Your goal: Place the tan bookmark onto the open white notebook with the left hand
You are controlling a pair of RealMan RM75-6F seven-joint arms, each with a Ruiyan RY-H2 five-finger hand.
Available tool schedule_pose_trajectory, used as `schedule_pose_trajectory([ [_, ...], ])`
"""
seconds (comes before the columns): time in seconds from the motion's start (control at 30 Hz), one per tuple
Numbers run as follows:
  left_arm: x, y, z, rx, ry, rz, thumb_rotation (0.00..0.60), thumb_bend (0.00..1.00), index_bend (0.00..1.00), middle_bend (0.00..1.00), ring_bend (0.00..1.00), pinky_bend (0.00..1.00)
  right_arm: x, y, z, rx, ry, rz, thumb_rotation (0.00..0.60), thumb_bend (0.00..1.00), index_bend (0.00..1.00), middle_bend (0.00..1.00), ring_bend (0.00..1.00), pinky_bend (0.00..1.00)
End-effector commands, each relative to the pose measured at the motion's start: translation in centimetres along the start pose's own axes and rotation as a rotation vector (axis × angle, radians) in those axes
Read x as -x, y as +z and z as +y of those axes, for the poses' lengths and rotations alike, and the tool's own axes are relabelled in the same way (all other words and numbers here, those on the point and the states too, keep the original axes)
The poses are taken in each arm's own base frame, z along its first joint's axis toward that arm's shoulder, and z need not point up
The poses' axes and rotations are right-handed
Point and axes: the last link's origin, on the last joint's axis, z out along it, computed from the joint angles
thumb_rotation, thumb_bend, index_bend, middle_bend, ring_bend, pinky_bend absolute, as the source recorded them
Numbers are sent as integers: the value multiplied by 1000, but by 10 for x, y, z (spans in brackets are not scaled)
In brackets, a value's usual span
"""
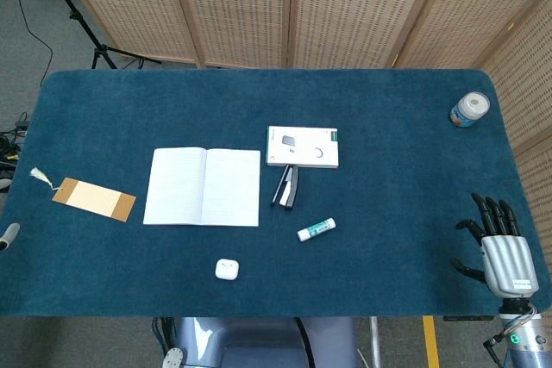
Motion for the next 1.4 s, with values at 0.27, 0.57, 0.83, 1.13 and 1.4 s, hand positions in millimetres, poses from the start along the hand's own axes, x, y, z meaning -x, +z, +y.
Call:
schedule_pose_trajectory([
  [0.27,2,-6,-2,-14,-20,-32,600,208,277,203,89,58,-6,-3,-4,-16,16,18,600,131,382,63,0,0],
  [0.57,9,0,-6,-21,-15,-64,600,208,277,203,89,58,-3,-2,-2,-6,10,2,600,131,382,63,0,0],
  [0.83,20,10,-6,-15,-24,-90,600,209,277,203,89,58,0,0,0,4,-2,-2,600,131,382,63,0,0],
  [1.13,31,21,-7,-8,-12,-123,600,211,277,203,89,58,4,1,1,10,-11,-18,600,131,382,63,0,0],
  [1.4,35,35,-4,42,-40,-175,600,212,277,203,89,58,5,1,1,10,-14,-24,600,131,382,63,0,0],
])
